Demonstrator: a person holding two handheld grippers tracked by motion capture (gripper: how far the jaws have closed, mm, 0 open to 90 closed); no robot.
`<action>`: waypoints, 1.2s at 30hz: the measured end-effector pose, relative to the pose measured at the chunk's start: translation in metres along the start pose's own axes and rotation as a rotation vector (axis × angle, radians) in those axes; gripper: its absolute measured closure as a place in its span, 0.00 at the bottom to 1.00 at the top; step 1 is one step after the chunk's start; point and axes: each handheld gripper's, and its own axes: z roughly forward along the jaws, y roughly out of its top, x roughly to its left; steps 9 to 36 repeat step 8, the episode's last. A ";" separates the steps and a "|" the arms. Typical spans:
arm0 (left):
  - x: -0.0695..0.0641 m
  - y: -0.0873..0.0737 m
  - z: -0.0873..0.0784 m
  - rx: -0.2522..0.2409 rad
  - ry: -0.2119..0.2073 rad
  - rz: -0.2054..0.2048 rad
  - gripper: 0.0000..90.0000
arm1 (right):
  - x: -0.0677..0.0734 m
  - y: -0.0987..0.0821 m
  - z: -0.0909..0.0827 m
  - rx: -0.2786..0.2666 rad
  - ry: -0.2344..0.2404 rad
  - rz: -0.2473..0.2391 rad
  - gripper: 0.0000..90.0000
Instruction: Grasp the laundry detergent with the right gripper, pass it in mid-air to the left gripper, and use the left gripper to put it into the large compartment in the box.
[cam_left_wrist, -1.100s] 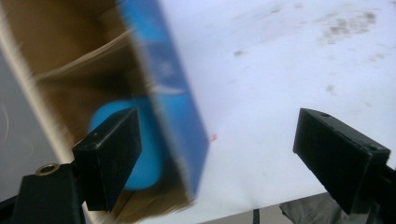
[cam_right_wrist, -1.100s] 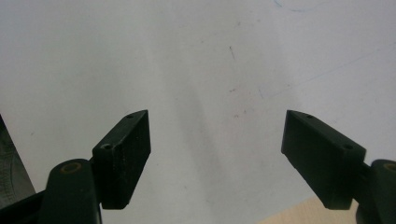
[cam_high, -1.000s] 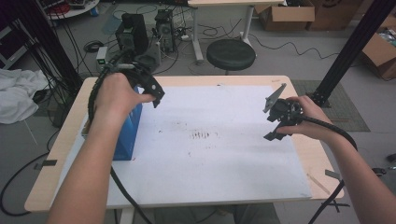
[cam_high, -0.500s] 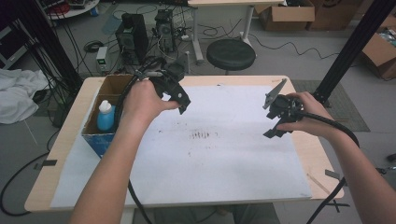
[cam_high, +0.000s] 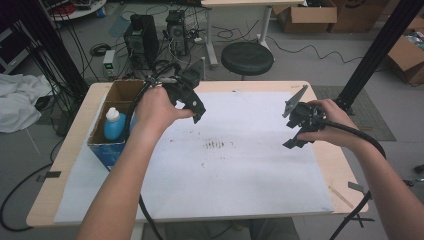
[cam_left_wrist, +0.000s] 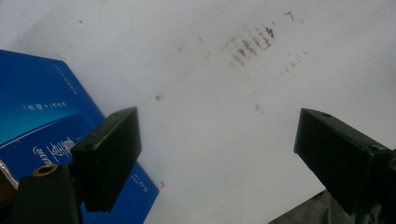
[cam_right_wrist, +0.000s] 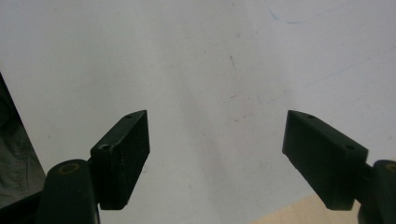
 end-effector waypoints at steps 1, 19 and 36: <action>0.000 0.000 0.000 0.000 0.002 0.002 0.17 | 0.000 0.000 0.000 0.000 -0.001 -0.004 0.26; -0.003 -0.001 0.000 -0.003 -0.002 0.011 0.17 | 0.002 -0.001 -0.002 -0.007 0.000 0.001 0.26; -0.003 -0.001 0.000 -0.003 -0.002 0.011 0.17 | 0.002 -0.001 -0.002 -0.007 0.000 0.001 0.26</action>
